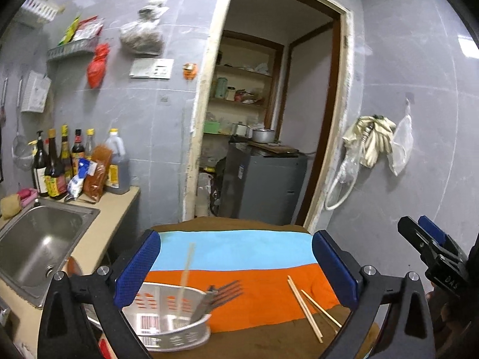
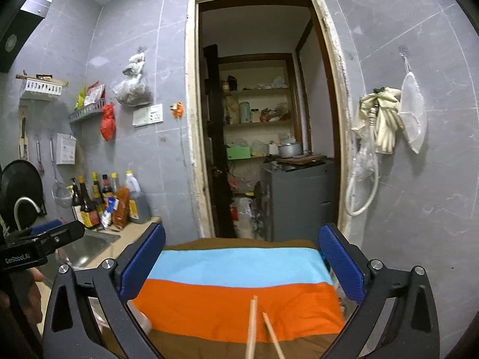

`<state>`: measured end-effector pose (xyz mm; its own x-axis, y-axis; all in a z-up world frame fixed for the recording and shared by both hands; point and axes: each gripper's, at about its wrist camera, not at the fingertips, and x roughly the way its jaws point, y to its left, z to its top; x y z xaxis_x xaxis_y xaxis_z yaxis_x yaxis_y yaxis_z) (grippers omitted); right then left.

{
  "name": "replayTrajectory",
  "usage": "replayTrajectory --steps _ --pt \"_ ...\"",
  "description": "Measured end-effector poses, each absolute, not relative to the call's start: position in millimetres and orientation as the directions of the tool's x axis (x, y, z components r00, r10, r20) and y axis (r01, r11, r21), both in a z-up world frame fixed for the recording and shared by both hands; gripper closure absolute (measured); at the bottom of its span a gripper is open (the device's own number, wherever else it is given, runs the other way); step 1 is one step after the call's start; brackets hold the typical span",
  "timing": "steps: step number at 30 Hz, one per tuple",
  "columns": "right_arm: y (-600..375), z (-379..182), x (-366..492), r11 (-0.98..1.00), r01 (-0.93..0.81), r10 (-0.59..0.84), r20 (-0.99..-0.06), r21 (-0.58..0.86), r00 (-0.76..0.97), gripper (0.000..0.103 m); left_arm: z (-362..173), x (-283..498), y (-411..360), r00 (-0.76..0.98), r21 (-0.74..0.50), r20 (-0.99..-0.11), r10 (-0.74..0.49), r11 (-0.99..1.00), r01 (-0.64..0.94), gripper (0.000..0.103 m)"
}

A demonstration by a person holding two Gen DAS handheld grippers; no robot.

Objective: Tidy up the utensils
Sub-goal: 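Move both tools back to the remaining chopsticks and gold spoon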

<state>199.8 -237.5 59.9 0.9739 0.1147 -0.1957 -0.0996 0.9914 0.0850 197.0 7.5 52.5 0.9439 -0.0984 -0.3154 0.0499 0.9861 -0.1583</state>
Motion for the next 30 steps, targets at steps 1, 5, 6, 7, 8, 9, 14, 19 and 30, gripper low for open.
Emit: replayTrajectory --steps 1,5,6,7,8,9,14,19,30 --pt "-242.1 58.6 200.0 0.992 -0.095 0.110 -0.201 0.084 0.973 0.002 51.3 197.4 -0.1 0.943 -0.153 -0.316 -0.104 0.986 0.058 0.001" --pt "-270.2 48.8 201.5 0.995 -0.068 0.084 -0.223 0.079 0.971 0.002 42.8 204.0 -26.7 0.937 -0.147 -0.327 -0.125 0.986 0.080 0.001" --pt "-275.2 46.4 201.9 0.995 -0.063 0.079 -0.228 0.079 0.970 0.002 40.0 206.1 -33.6 0.936 -0.148 -0.329 -0.129 0.985 0.083 0.001" --pt "-282.2 43.6 203.0 0.995 -0.057 0.075 -0.235 0.079 0.969 0.002 37.7 207.0 -38.0 0.935 -0.149 -0.330 -0.131 0.985 0.085 0.001" --pt "-288.5 41.1 204.3 0.996 -0.051 0.069 -0.240 0.079 0.968 0.002 34.6 209.0 -44.6 0.934 -0.151 -0.333 -0.133 0.985 0.087 0.001" --pt "-294.4 38.1 206.2 0.996 -0.045 0.062 -0.246 0.077 0.967 0.002 31.3 211.1 -51.4 0.932 -0.151 -0.336 -0.135 0.985 0.088 0.001" --pt "-323.6 19.1 217.6 0.997 -0.024 0.046 -0.292 0.080 0.955 0.002 13.6 223.5 -80.0 0.915 -0.139 -0.376 -0.149 0.985 0.103 0.001" --pt "-344.8 -9.1 237.5 0.998 -0.013 0.036 -0.374 0.065 0.927 0.002 -10.4 242.9 -99.6 0.877 -0.135 -0.456 -0.151 0.986 0.099 0.001" --pt "-344.0 -99.9 288.0 0.993 -0.112 0.118 -0.614 0.049 0.780 0.002 -96.1 306.4 -116.6 0.696 -0.106 -0.706 -0.133 0.991 0.082 0.005"
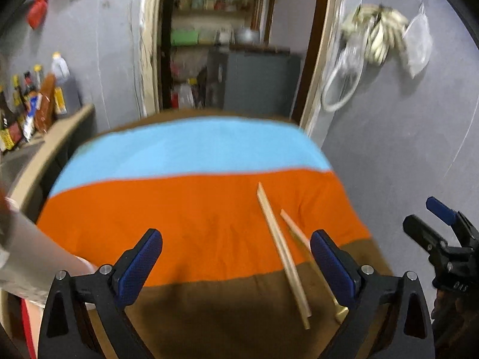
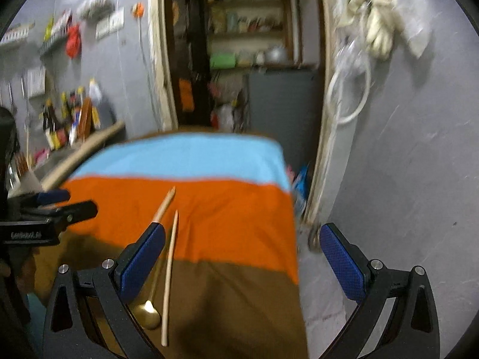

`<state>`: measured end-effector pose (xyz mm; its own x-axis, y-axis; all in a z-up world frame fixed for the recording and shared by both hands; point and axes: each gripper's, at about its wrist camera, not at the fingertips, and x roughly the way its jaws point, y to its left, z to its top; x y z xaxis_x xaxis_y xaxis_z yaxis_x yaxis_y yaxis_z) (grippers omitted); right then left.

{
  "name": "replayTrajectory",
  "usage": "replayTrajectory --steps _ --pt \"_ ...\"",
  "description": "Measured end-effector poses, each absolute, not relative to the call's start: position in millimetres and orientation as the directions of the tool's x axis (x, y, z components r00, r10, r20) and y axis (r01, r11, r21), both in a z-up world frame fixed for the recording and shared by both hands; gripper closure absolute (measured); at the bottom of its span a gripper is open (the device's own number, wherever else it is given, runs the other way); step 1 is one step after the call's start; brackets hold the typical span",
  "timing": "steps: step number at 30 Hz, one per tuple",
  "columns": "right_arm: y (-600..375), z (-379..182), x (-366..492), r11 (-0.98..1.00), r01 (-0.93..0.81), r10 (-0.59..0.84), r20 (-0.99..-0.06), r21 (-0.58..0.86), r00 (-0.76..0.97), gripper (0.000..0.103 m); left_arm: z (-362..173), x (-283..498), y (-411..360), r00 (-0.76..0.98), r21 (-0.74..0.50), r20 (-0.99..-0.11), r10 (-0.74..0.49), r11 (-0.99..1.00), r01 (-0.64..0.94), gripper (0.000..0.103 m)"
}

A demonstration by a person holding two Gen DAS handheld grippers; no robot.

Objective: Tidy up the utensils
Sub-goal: 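Move both tools back to the remaining chopsticks and gold spoon, then grasp a wooden chopstick with the left tool while the right tool grasps another chopstick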

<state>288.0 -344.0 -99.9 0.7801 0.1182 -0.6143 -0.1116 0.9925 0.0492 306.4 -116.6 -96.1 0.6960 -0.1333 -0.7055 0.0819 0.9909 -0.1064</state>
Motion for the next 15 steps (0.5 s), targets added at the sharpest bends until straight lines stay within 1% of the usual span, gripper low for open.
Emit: replayTrajectory --steps 2,5,8,10,13,15 --pt "-337.2 -115.8 293.4 0.990 -0.134 0.130 -0.646 0.043 0.752 0.002 -111.1 314.7 -119.0 0.659 -0.112 -0.738 -0.143 0.990 0.089 0.009" --pt "-327.6 -132.2 297.6 0.984 -0.174 0.148 -0.671 0.028 0.727 0.004 -127.7 325.0 -123.2 0.614 -0.114 -0.775 -0.149 0.989 0.096 0.010" --pt "-319.0 -140.5 301.3 0.977 -0.210 0.165 -0.693 0.020 0.702 0.008 -137.2 331.8 -128.9 0.589 -0.111 -0.794 -0.154 0.988 0.108 0.011" --pt "-314.7 -145.6 304.7 0.973 -0.230 0.173 -0.707 0.016 0.686 0.009 -141.8 335.8 -132.7 0.575 -0.117 -0.801 -0.166 0.986 0.121 0.011" --pt "-310.5 -149.8 306.5 0.969 -0.248 0.186 -0.713 0.017 0.676 0.009 -148.4 342.2 -139.2 0.559 -0.095 -0.815 -0.157 0.986 0.139 0.011" --pt "-309.3 -152.3 307.5 0.967 -0.252 0.192 -0.716 0.023 0.671 0.009 -152.7 344.9 -142.8 0.543 -0.068 -0.829 -0.136 0.987 0.144 0.014"
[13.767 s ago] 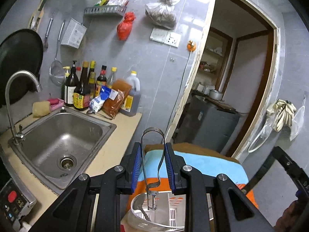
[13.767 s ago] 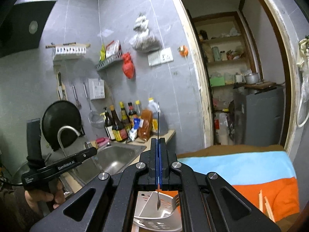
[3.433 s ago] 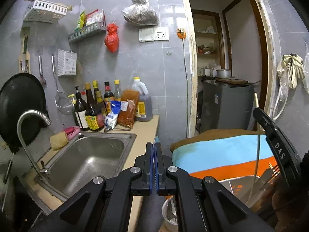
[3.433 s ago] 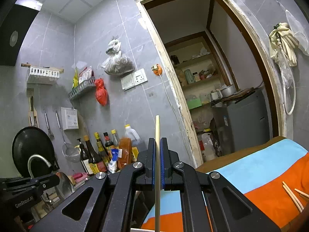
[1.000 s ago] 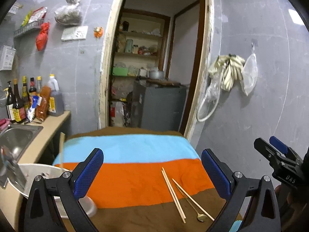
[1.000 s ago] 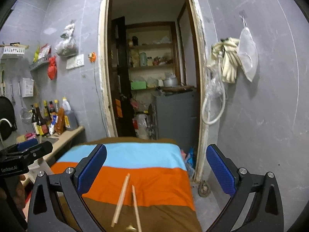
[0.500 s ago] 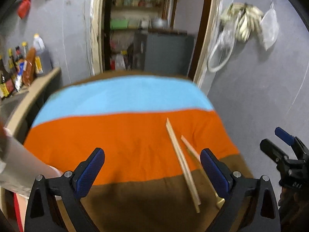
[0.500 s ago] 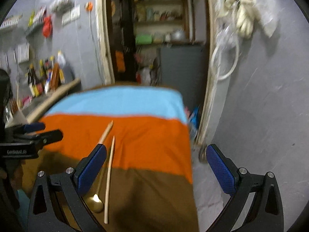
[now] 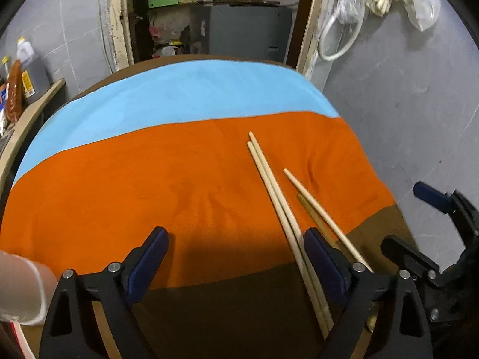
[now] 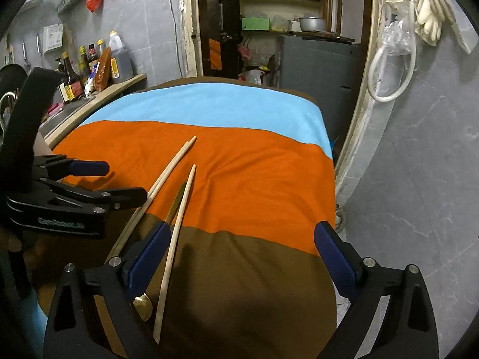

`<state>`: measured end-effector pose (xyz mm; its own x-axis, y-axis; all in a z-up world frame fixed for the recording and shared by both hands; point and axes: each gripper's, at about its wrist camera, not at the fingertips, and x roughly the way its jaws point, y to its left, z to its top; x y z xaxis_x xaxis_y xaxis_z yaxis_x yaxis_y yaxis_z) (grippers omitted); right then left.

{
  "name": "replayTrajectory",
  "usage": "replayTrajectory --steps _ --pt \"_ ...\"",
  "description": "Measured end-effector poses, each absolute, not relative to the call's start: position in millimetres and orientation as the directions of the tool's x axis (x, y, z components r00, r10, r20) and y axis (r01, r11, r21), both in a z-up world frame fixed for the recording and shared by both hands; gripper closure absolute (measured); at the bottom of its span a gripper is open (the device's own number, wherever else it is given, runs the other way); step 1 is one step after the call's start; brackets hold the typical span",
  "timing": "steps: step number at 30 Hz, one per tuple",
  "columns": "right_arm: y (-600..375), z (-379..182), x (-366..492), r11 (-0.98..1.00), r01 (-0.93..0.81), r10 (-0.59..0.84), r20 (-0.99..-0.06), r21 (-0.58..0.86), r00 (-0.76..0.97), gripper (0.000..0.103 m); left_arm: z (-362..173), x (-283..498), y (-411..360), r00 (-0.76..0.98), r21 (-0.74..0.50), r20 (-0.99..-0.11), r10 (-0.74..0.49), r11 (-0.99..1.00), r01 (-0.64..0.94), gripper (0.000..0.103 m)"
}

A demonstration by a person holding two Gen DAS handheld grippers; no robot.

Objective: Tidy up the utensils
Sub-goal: 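Grasp a wooden chopstick with the left tool while the right tool grasps another chopstick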

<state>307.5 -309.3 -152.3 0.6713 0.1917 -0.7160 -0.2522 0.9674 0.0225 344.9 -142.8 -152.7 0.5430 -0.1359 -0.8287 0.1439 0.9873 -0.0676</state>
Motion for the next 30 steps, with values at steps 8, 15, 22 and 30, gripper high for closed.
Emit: replayTrajectory --steps 8,15,22,30 --pt "-310.5 -163.2 314.9 0.967 -0.253 0.193 -0.741 0.033 0.643 0.009 -156.1 351.6 -137.8 0.525 -0.095 -0.837 -0.155 0.986 0.139 0.016" --pt "-307.9 -169.4 319.4 0.967 -0.254 0.164 -0.765 0.000 0.623 0.009 -156.9 366.9 -139.5 0.521 -0.093 -0.842 -0.141 0.989 0.118 0.021" --pt "-299.2 -167.0 319.5 0.954 -0.300 0.183 -0.759 -0.017 0.625 0.009 -157.6 383.9 -148.7 0.512 -0.037 -0.853 -0.101 0.990 0.133 0.028" --pt "-291.0 -167.0 323.0 0.960 -0.265 0.102 -0.770 -0.089 0.629 0.009 -155.1 387.5 -150.4 0.499 -0.061 -0.855 -0.140 0.983 0.172 0.065"
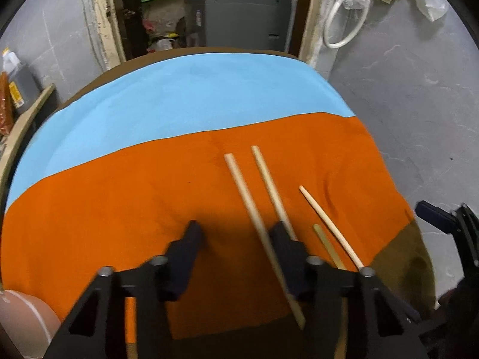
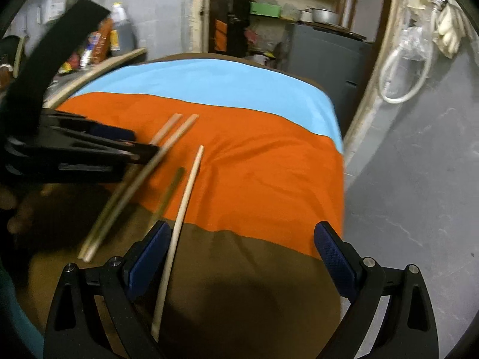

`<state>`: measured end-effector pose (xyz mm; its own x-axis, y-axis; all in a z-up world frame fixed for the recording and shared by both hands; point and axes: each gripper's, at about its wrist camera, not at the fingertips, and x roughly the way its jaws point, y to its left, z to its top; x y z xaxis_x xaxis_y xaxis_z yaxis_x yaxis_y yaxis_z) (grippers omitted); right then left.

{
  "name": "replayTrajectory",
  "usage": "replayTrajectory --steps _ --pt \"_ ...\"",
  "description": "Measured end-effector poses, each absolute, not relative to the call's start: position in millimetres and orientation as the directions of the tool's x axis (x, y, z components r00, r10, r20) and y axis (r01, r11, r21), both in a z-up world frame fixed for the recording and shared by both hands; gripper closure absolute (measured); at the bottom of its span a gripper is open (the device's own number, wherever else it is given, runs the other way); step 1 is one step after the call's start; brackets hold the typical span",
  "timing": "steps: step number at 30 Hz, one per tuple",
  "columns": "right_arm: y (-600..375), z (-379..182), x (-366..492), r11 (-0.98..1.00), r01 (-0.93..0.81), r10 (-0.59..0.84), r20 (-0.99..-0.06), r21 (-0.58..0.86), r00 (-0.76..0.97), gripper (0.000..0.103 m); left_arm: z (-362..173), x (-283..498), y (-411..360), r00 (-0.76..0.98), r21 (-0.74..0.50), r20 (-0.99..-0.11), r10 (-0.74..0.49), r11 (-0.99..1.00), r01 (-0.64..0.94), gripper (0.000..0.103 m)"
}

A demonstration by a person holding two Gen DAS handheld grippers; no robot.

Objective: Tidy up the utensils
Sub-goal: 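Grasp a wooden chopstick with the left tool while the right tool grasps another chopstick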

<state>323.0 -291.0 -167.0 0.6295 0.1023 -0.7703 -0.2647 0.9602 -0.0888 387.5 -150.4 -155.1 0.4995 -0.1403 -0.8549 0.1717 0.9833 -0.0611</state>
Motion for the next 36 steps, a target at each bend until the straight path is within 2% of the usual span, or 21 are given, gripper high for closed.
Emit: replayTrajectory --steps 2,5,6,8,11,16,20,27,28,30,31,32,36 --pt "-293.4 -166.9 323.7 0.965 -0.238 0.066 -0.772 -0.113 0.633 0.013 -154.4 385.3 -149.3 0.495 -0.083 -0.853 -0.167 0.979 0.189 0.080" --pt "-300.7 -164.8 327.4 0.970 -0.225 0.068 -0.776 -0.096 0.627 0.019 -152.7 383.3 -145.3 0.477 -0.134 -0.852 -0.214 0.972 0.195 0.089" --pt "-301.8 -164.2 330.3 0.969 -0.230 0.078 -0.779 -0.087 0.623 0.023 -153.1 384.9 -142.2 0.470 -0.160 -0.852 -0.230 0.970 0.185 0.089" --pt "-301.3 -165.4 339.7 0.965 -0.251 0.096 -0.781 -0.080 0.617 0.042 -155.0 389.3 -136.5 0.455 -0.210 -0.851 -0.262 0.964 0.163 0.089" --pt "-293.3 -168.6 358.5 0.948 -0.307 0.127 -0.786 -0.083 0.605 0.053 -158.1 397.7 -133.1 0.436 -0.250 -0.852 -0.289 0.957 0.147 0.089" --pt "-270.2 -168.7 377.8 0.903 -0.415 0.176 -0.788 -0.109 0.590 0.055 -158.9 412.6 -131.4 0.402 -0.277 -0.861 -0.311 0.950 0.141 0.089" --pt "-255.4 -165.7 387.7 0.878 -0.462 0.192 -0.793 -0.124 0.578 0.074 -160.3 419.8 -126.9 0.385 -0.313 -0.860 -0.336 0.942 0.122 0.089" --pt "-245.5 -163.7 401.8 0.883 -0.462 0.189 -0.835 -0.086 0.516 0.076 -163.0 428.1 -125.2 0.362 -0.350 -0.861 -0.357 0.933 0.086 0.090" --pt "-245.2 -164.1 403.3 0.887 -0.455 0.184 -0.841 -0.082 0.509 0.076 -163.1 428.4 -126.0 0.361 -0.348 -0.862 -0.355 0.933 0.087 0.093" --pt "-244.2 -163.2 404.7 0.895 -0.442 0.178 -0.853 -0.068 0.491 0.083 -162.7 427.7 -128.2 0.364 -0.335 -0.866 -0.344 0.938 0.089 0.093" --pt "-244.5 -162.6 404.4 0.897 -0.439 0.187 -0.856 -0.052 0.482 0.094 -162.6 427.7 -127.6 0.365 -0.335 -0.866 -0.342 0.938 0.086 0.094" --pt "-243.8 -162.2 403.3 0.902 -0.429 0.188 -0.857 -0.042 0.479 0.098 -162.4 426.8 -127.2 0.365 -0.338 -0.865 -0.343 0.938 0.080 0.094" --pt "-249.8 -153.4 394.3 0.921 -0.389 0.207 -0.841 -0.004 0.500 0.099 -157.0 415.9 -120.8 0.389 -0.361 -0.851 -0.352 0.931 0.052 0.098"
